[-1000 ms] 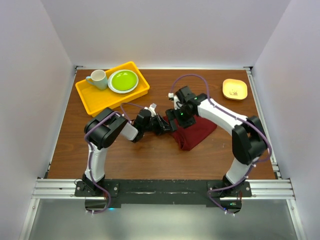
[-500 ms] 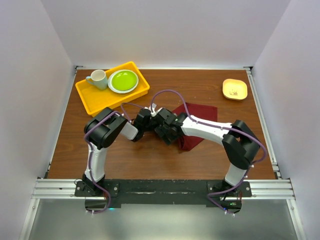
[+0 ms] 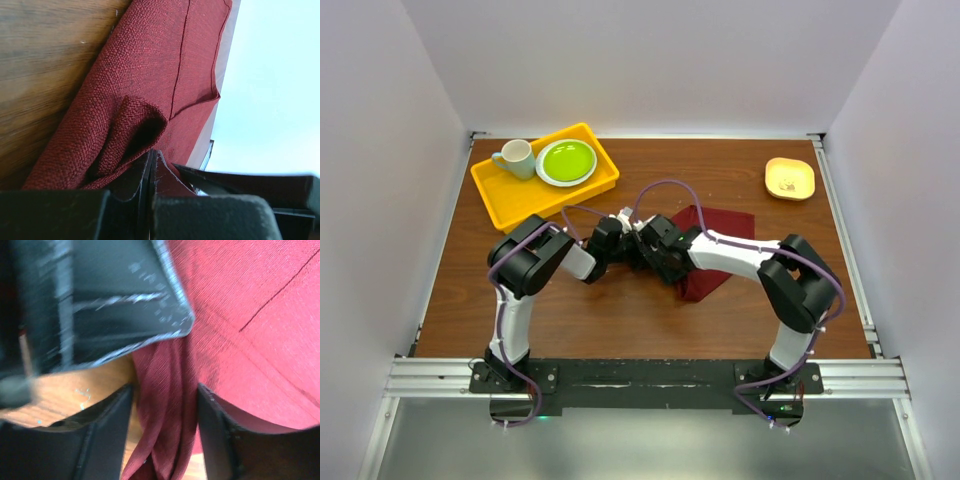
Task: Fold the napkin, place the utensils inside, and roll it up
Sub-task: Roll the napkin with the utensil
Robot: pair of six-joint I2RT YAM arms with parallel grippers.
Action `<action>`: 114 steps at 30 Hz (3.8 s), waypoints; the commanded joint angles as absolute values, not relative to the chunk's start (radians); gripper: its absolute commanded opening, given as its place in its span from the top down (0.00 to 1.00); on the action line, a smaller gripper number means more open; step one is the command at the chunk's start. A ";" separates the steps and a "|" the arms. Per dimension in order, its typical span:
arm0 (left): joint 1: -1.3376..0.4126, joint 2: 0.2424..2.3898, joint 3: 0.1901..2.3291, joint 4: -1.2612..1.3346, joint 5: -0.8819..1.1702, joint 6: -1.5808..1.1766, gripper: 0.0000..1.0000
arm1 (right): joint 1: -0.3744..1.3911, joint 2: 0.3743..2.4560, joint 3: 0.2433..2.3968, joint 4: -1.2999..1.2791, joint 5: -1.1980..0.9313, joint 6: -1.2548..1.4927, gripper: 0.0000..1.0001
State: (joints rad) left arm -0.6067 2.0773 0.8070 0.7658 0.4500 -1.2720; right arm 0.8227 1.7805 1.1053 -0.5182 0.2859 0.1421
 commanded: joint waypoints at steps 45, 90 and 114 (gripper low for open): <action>-0.515 1.707 0.646 0.431 0.477 -1.315 0.46 | 0.342 1.982 0.813 -0.005 -0.848 0.348 1.00; -0.465 2.188 1.335 -0.141 0.505 -0.721 1.00 | 0.586 1.640 0.759 0.023 -0.410 0.282 1.00; -0.334 1.928 1.212 -0.185 0.377 -0.640 0.91 | 0.520 1.836 0.749 0.049 -0.560 0.405 1.00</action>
